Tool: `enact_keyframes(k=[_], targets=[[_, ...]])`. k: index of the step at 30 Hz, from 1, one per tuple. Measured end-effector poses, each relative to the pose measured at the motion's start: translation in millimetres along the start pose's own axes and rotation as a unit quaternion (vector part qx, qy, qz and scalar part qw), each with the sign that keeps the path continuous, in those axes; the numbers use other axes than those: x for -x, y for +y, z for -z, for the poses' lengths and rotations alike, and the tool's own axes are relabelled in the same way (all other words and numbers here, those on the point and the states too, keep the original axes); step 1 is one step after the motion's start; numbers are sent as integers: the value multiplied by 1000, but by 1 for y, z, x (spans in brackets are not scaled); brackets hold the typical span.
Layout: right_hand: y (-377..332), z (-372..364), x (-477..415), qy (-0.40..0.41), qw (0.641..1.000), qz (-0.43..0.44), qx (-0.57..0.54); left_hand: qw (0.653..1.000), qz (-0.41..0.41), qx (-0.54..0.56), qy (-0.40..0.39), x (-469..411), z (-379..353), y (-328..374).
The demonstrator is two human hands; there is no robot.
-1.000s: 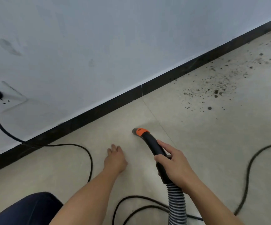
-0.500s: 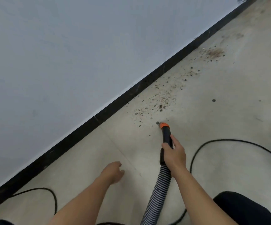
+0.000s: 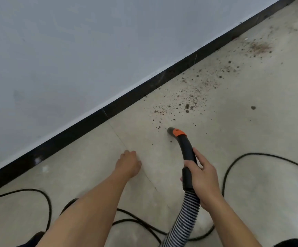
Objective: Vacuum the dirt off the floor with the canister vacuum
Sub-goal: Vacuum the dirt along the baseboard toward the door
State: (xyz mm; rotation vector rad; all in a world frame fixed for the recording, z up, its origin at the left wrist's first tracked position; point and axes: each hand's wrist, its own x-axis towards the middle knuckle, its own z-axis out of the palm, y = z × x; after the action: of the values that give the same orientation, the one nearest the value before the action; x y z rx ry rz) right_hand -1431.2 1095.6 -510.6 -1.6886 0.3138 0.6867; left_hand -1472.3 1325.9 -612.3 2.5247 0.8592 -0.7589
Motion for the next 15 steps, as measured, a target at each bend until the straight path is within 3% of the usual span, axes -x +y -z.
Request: enact_keyframes(k=[15], targets=[[34, -6, 38, 6, 998, -13, 58, 986, -9, -44, 160, -48, -58, -29]])
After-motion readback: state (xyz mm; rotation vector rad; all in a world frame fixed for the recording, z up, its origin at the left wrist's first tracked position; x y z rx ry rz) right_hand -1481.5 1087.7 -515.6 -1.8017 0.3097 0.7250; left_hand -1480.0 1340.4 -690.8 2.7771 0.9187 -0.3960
